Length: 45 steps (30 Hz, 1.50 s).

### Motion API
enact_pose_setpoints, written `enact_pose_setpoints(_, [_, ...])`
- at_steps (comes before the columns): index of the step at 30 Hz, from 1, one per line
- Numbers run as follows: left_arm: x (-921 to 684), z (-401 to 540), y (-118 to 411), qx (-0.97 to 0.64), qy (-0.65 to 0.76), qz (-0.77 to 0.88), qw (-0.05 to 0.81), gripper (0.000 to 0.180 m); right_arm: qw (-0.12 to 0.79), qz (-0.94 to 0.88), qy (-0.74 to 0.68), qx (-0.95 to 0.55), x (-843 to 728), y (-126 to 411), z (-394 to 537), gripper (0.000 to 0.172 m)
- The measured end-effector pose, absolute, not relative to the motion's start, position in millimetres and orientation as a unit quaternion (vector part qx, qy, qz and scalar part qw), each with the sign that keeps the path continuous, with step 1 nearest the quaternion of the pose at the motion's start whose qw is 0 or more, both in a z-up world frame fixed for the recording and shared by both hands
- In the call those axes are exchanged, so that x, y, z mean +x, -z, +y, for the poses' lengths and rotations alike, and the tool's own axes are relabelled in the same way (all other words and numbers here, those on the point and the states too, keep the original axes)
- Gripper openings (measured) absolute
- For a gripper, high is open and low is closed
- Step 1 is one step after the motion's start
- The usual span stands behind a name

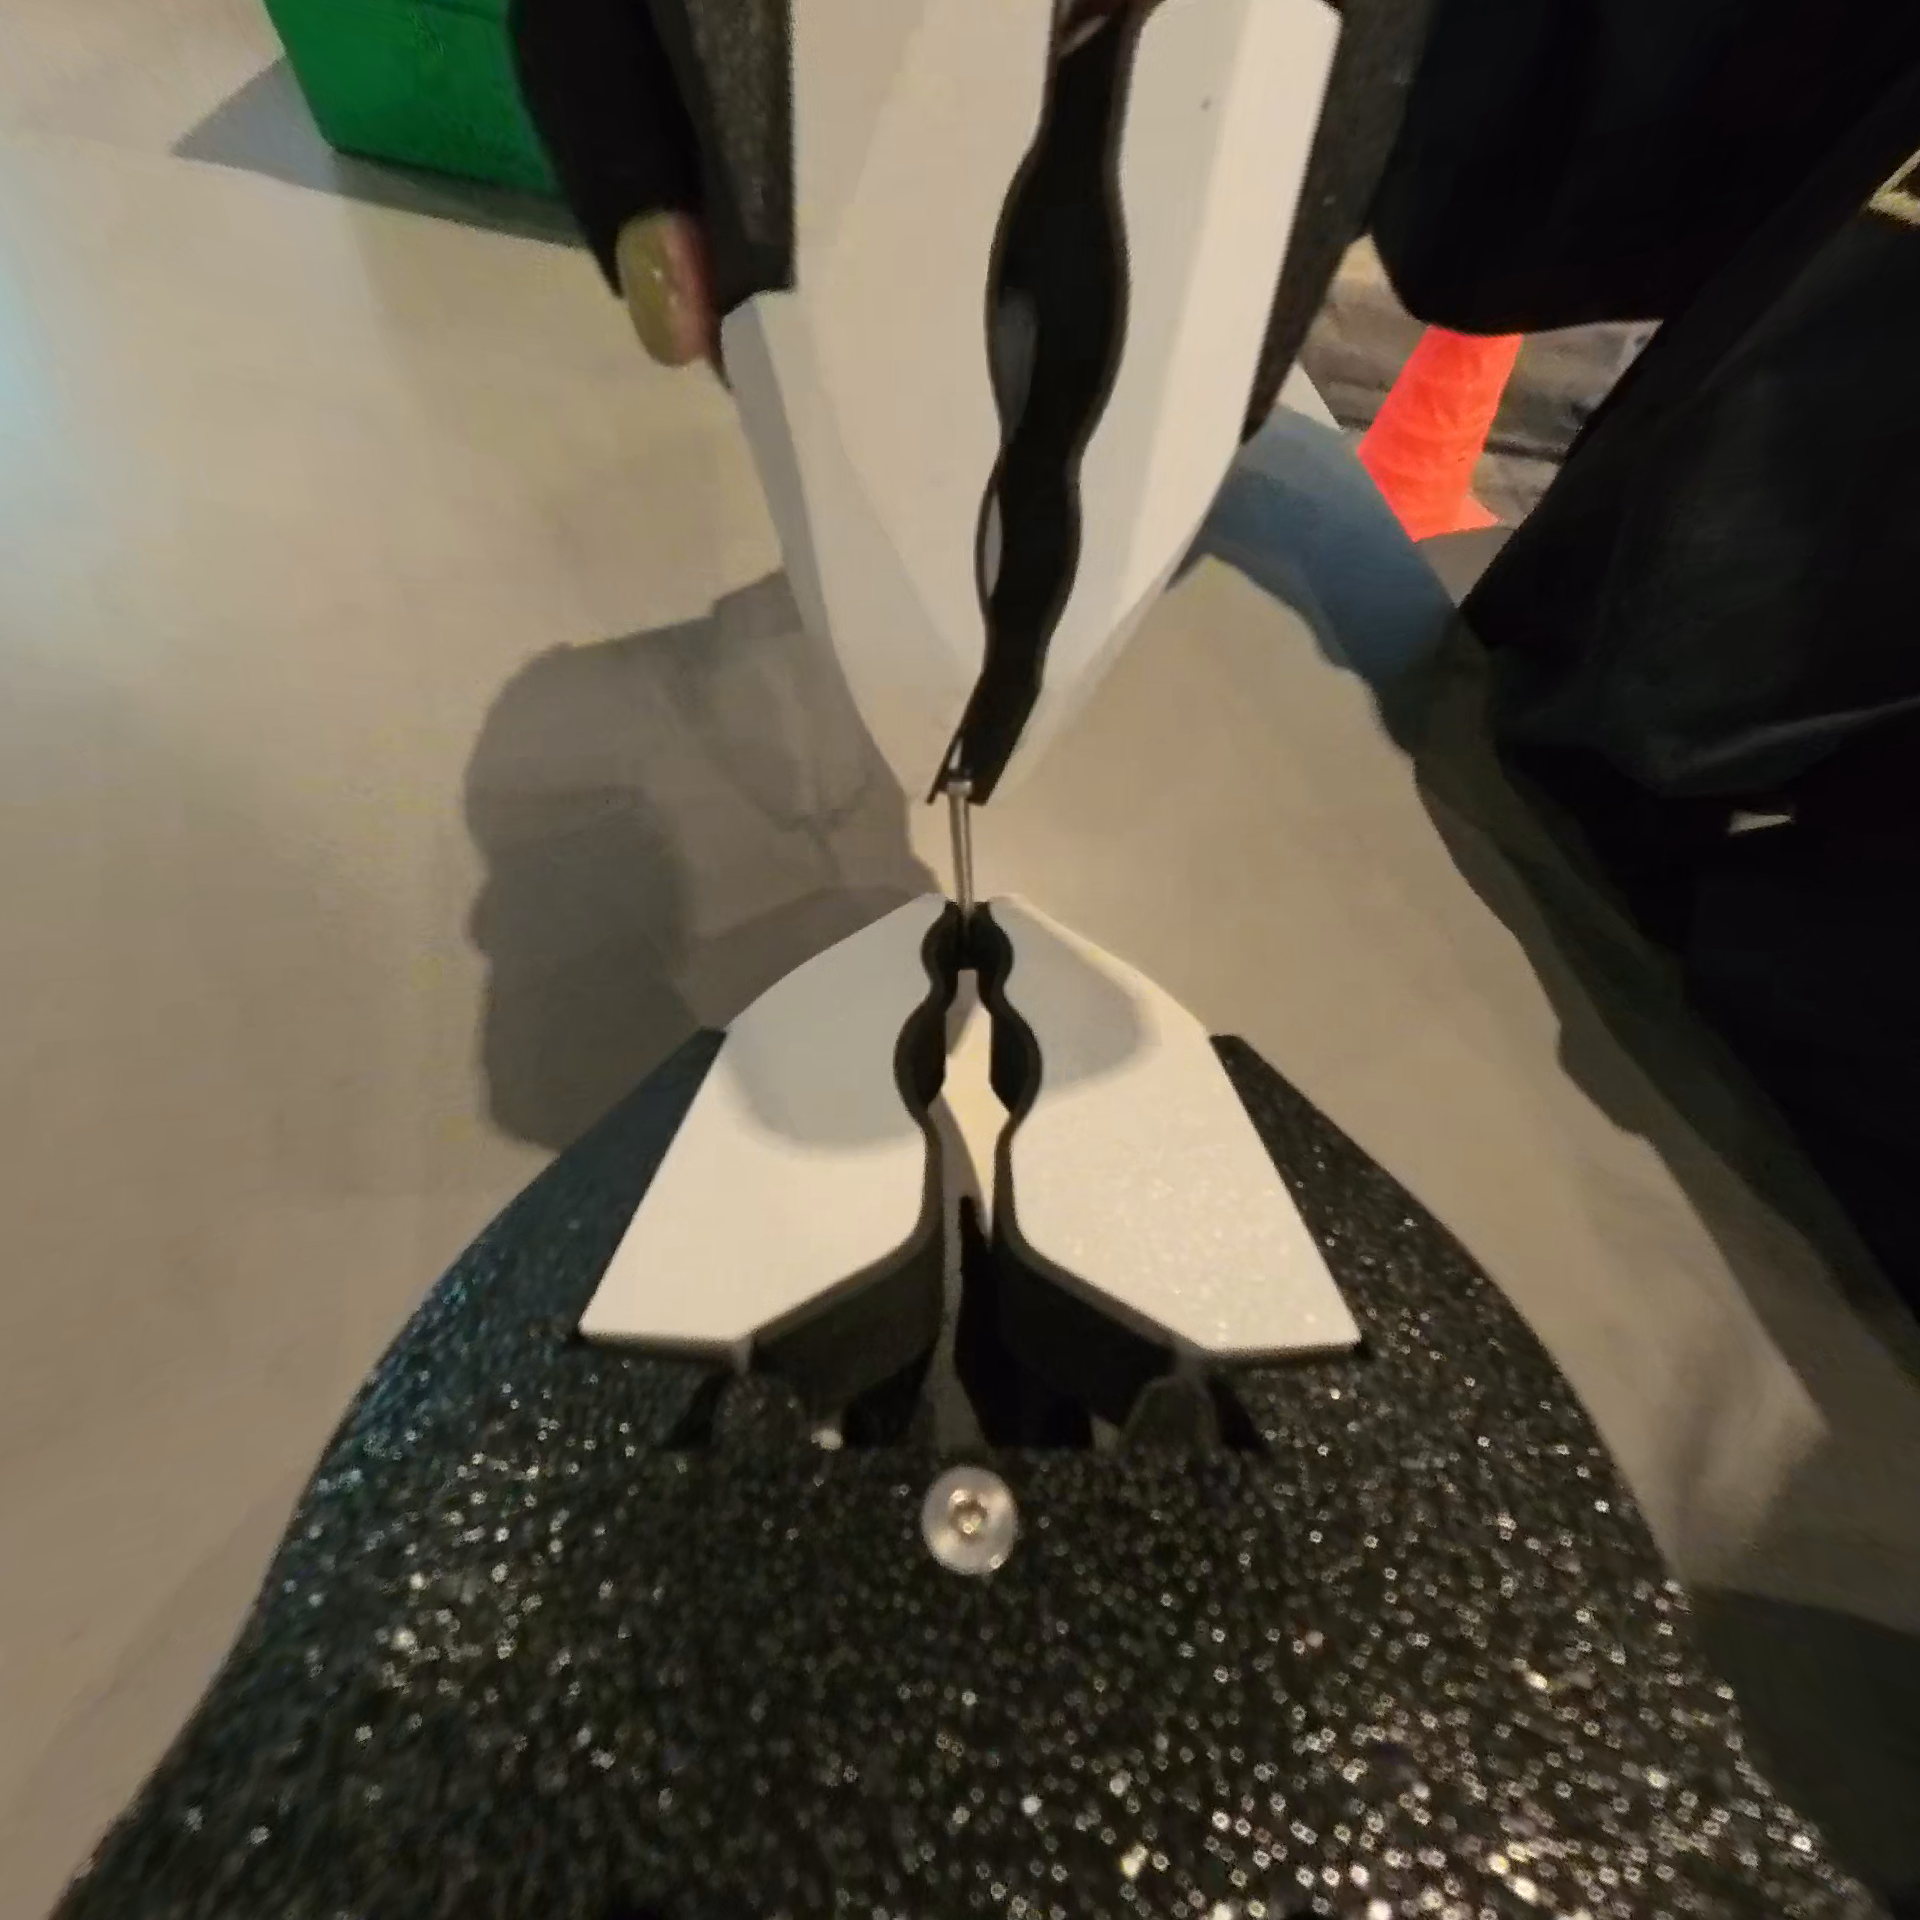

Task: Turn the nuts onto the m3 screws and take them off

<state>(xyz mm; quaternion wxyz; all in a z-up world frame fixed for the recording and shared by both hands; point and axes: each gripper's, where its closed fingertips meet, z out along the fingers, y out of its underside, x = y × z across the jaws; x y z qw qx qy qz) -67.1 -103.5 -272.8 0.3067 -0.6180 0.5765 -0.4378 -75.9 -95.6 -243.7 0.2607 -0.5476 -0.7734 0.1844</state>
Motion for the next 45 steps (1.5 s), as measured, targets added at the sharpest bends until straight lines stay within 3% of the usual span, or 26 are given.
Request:
enact_pose_setpoints(9, [-67,-103,272,-0.618,0.435,0.576,0.312,0.002,0.203,-0.550,-0.286,-0.758,-76,244,-98,0.006])
enact_pose_setpoints(14, [-68,-103,268,-0.612,0.450,0.570,0.313,0.002,0.249,-0.657,-0.274,-0.656,-74,231,-100,0.043])
enact_pose_setpoints(17, [-68,-107,269,-0.606,0.453,0.579,0.305,0.002,0.293,-0.760,-0.227,-0.535,-71,225,-98,0.038])
enact_pose_setpoints(20, [-68,-109,270,-0.603,0.451,0.586,0.299,0.002,0.286,-0.820,-0.239,-0.434,-72,223,-109,0.022])
enact_pose_setpoints(27, [-68,-112,270,-0.598,0.455,0.591,0.294,0.002,0.225,-0.871,-0.228,-0.372,-73,231,-108,0.018])
enact_pose_setpoints(37, [-68,-112,271,-0.599,0.452,0.593,0.293,0.002,0.212,-0.875,-0.210,-0.382,-76,242,-105,0.006])
enact_pose_setpoints(45, [-68,-106,271,-0.612,0.448,0.578,0.300,0.002,0.241,-0.770,-0.213,-0.550,-77,242,-97,0.005])
